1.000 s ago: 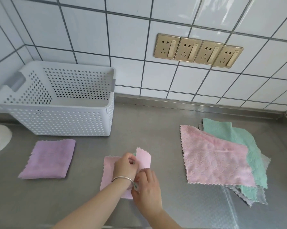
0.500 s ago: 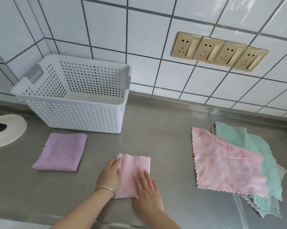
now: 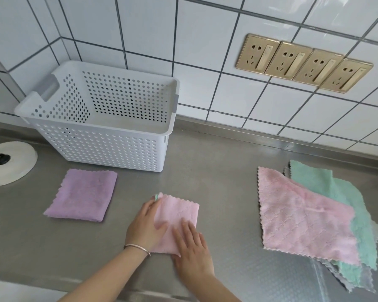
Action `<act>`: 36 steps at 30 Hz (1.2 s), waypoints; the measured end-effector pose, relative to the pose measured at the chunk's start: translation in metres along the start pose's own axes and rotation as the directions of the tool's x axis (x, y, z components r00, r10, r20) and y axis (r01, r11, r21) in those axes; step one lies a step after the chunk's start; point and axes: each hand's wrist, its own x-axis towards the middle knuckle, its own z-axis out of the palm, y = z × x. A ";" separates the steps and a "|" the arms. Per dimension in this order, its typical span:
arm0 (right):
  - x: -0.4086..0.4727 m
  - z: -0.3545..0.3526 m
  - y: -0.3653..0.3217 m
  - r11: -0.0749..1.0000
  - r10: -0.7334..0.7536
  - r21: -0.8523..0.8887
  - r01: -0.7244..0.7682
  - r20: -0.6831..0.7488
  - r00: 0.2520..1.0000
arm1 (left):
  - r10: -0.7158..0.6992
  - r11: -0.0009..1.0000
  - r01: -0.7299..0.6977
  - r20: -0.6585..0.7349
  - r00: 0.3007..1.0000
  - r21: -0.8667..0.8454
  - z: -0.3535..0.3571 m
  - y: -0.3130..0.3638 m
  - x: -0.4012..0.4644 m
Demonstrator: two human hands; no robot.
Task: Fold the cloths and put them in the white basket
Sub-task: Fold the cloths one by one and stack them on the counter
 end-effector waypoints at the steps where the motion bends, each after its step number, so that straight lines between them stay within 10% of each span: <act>1: -0.001 -0.001 0.000 1.000 0.000 0.018 0.000 0.014 1.000 | 0.009 1.000 -0.009 -0.003 1.000 0.016 0.000 0.001 0.000; 11: -0.001 0.008 0.000 0.999 -0.036 -0.005 0.036 0.027 0.999 | -0.058 0.992 0.067 -0.081 0.995 0.106 0.017 -0.022 0.009; 17: 0.004 0.014 0.000 1.000 0.019 -0.018 -0.020 -0.031 0.999 | 0.346 0.833 -0.360 0.111 0.931 0.420 0.038 -0.033 -0.026; 36: 0.170 -0.030 0.121 0.995 0.086 -0.065 -0.074 0.216 0.973 | 0.340 0.741 -0.385 0.187 0.922 0.550 0.065 0.044 0.175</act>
